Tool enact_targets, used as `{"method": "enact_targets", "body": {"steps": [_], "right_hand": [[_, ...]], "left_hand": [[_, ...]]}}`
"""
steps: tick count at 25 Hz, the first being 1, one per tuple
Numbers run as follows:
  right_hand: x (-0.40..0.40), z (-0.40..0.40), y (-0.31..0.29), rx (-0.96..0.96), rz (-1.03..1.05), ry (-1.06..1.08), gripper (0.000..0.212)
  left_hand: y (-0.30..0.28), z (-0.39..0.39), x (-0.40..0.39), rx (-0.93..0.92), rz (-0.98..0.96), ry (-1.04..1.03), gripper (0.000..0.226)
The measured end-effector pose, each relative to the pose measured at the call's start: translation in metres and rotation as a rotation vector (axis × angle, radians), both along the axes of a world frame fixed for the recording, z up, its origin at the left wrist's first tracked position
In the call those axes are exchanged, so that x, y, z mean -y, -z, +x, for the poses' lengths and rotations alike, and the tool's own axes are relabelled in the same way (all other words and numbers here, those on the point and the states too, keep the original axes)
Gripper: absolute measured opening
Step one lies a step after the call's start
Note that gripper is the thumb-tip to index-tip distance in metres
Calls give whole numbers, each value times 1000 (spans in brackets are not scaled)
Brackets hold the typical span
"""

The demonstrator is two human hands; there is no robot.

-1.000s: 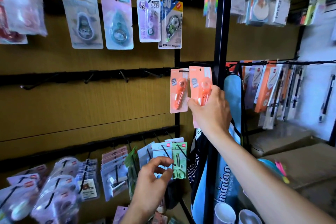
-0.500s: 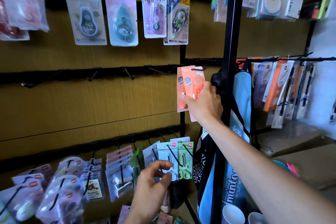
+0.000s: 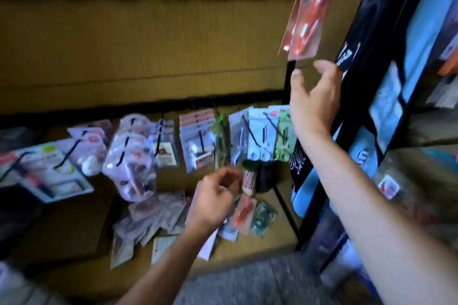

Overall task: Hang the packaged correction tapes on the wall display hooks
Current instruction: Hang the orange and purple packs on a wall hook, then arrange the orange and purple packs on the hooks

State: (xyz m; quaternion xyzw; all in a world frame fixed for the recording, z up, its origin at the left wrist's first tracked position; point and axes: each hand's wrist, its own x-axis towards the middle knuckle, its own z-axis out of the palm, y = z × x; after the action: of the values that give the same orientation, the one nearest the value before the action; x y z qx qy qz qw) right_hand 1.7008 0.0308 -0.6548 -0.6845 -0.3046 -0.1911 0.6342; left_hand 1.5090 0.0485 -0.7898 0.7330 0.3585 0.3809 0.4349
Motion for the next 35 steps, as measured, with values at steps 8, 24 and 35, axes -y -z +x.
{"method": "enact_targets", "body": {"steps": [8, 24, 35], "right_hand": [[56, -78, 291, -501, -490, -233, 15], [-50, -57, 418, -1663, -287, -295, 30], [101, -87, 263, -1037, -202, -515, 23]], "left_hand": [[111, 4, 10, -66, -303, -77, 22], [221, -13, -48, -227, -382, -279, 18], [87, 4, 26, 119, -607, -92, 21]]}}
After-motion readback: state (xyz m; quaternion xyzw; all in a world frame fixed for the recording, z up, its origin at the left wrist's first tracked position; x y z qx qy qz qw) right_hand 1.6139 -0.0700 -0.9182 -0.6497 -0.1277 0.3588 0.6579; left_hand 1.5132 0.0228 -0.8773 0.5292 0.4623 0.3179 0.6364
